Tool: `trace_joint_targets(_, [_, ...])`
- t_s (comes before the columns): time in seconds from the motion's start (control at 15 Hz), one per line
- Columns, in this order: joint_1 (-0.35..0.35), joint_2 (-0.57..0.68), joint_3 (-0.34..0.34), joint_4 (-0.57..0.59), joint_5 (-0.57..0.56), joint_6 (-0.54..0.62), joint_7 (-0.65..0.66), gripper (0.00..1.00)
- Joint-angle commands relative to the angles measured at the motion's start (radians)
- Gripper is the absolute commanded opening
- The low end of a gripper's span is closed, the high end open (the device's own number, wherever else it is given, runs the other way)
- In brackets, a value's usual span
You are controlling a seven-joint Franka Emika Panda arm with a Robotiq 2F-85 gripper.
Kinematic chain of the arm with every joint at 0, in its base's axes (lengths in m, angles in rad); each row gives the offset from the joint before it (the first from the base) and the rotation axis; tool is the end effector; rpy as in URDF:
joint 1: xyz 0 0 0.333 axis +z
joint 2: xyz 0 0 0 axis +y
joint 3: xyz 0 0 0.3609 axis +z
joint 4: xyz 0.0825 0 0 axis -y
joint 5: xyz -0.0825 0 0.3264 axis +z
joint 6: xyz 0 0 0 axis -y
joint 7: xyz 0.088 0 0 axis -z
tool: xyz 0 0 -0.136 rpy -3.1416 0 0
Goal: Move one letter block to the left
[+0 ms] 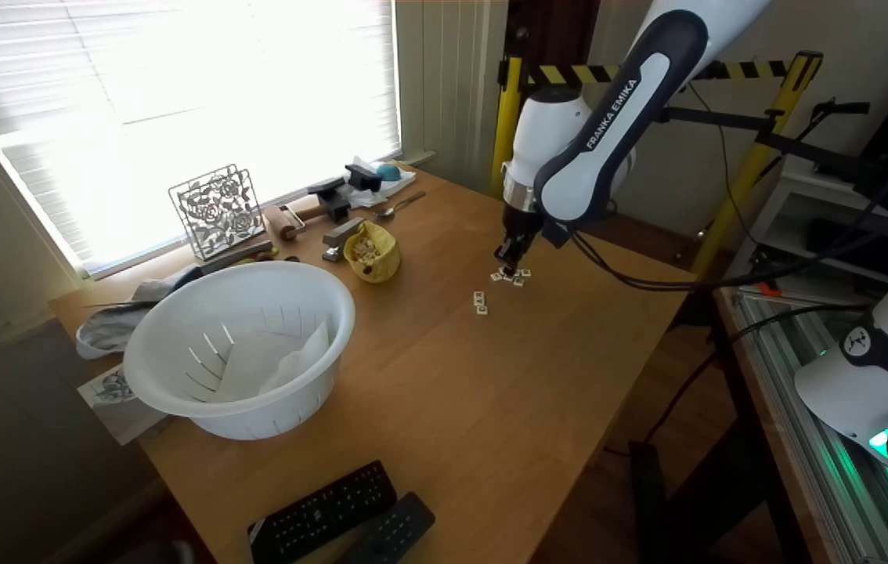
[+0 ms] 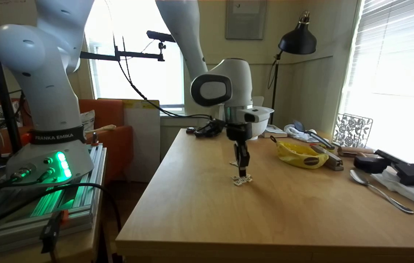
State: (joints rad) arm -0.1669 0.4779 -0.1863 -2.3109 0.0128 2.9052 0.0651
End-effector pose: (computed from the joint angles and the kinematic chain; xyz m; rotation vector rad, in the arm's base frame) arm 0.5008 -0.1843 0.2171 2.9776 -0.6111 0.1705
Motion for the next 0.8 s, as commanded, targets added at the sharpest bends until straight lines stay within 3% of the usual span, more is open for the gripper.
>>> trace_joint_targets(0.0, [-0.024,0.033,0.023,0.021,0.015,0.019,-0.026,0.0])
trace_joint_targets(0.73, [-0.035,0.039,0.085,0.01,0.032,0.025,-0.042,0.0])
